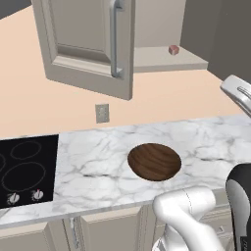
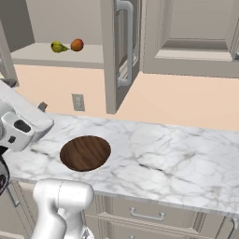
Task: Open the cabinet. Pick the mango and pear from the cabinet and place them into the bowl. Then close the cabinet.
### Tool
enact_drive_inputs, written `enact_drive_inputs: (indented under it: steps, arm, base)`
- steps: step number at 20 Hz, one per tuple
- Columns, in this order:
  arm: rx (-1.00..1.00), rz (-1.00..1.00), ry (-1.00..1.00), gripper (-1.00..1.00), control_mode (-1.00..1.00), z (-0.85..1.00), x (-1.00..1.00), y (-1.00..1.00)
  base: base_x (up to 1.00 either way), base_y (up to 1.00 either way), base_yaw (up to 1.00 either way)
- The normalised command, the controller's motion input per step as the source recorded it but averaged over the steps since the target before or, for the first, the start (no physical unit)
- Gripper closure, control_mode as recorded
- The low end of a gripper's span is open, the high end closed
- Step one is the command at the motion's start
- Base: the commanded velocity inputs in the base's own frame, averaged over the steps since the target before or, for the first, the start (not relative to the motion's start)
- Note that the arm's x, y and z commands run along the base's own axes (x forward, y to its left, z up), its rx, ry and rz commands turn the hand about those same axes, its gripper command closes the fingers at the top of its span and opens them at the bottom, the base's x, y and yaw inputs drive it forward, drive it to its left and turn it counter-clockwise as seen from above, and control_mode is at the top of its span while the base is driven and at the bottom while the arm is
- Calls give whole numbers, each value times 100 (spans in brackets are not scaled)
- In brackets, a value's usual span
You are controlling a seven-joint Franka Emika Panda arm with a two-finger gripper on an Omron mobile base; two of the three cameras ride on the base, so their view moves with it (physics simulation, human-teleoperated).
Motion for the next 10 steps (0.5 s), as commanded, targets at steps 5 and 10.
enact_drive_inputs:
  steps: [5, 10]
  arm:
    - [1, 32, -6, -100, -100, -51, 82, -13]
    - [0, 23, -1, -100, -100, -38, 100, 31]
  base:
    - [0, 0, 0]
    - [0, 0, 0]
